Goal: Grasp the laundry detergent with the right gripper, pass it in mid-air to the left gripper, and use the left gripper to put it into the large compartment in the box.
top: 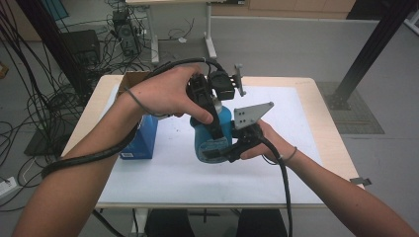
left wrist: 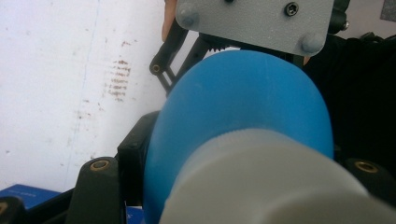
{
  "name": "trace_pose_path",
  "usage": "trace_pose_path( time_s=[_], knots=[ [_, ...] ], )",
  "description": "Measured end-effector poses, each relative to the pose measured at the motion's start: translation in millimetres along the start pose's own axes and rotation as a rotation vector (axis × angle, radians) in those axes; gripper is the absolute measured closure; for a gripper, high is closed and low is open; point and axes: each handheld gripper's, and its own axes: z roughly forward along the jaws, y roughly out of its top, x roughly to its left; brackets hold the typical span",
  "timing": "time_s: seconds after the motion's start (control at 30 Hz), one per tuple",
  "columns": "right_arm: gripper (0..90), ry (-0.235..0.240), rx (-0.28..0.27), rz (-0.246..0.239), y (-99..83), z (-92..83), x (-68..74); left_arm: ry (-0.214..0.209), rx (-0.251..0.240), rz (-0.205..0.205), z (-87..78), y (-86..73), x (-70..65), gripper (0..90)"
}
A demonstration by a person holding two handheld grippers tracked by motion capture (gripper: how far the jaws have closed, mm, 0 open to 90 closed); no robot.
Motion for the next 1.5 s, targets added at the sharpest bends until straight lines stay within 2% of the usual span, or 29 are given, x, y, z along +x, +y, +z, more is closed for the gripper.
trace_pose_path(
  time_s=[0.6,0.63,0.77,0.8,0.97,1.03,1.2,1.23,1.37,1.4,1.5],
  knots=[
    [39.6,0.012,-0.022,0.01,-0.3,-0.3,-1.1,0.011,0.027,-0.01,-1.8,7.3,-1.5,37.4],
    [39.6,0.012,-0.022,0.01,-0.3,-0.3,-1.1,0.012,0.026,-0.021,-1.6,7.6,-0.8,37.4],
    [27.3,0.004,-0.027,0.038,-2.7,0.2,-3.0,0.022,0.029,-0.032,-1.3,7.7,0.5,38.2],
    [27.3,0.004,-0.027,0.038,-2.7,0.2,-3.0,0.022,0.029,-0.032,-1.3,7.7,0.5,38.4],
    [16.3,0.003,-0.021,0.071,-5.7,-1.7,-6.9,0.022,0.042,-0.034,-2.3,6.0,2.0,38.4],
    [10.1,-0.011,-0.031,0.073,-6.0,-2.6,-7.8,0.022,0.043,-0.035,-1.8,5.3,1.9,38.4],
    [6.3,-0.021,-0.01,0.059,-6.9,-4.3,-9.7,0.023,0.047,-0.049,-0.2,4.4,3.8,38.4],
    [6.0,-0.03,-0.016,0.043,-7.6,-5.9,-9.0,0.021,0.056,-0.049,-0.4,4.3,4.7,38.4],
    [5.6,-0.028,0.001,0.042,-8.7,-8.1,-9.0,0.021,0.046,-0.06,0.5,3.5,5.5,38.5],
    [4.5,-0.032,0.006,0.037,-9.1,-9.1,-8.7,0.016,0.066,-0.057,0.5,3.4,6.5,38.5],
    [4.7,-0.035,0.027,0.023,-9.1,-12.2,-8.3,0.018,0.071,-0.067,1.1,3.8,7.3,38.7]
  ],
)
